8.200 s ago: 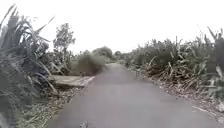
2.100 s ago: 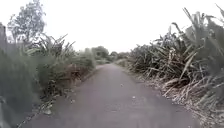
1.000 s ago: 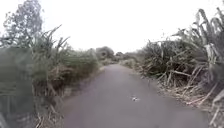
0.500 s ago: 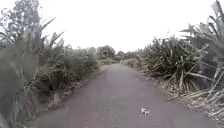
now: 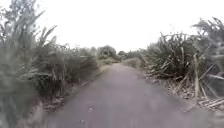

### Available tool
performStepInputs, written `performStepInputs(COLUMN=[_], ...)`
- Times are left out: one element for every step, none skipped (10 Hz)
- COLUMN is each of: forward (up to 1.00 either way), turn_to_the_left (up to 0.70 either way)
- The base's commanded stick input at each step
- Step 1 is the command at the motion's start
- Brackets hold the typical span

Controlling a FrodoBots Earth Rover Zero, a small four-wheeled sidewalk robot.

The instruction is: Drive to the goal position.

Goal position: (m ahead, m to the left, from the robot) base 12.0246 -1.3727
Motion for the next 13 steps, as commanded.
performStepInputs(forward=[0.85,0.85,0.85,0.85,0.85,0.85,0.85,0.85,0.85,0.85,0.85,0.85,0.85], turn_to_the_left=[0.0,0.0,0.0,0.0,0.0,0.0,0.0,0.0,0.0,0.0,0.0,0.0,0.0])
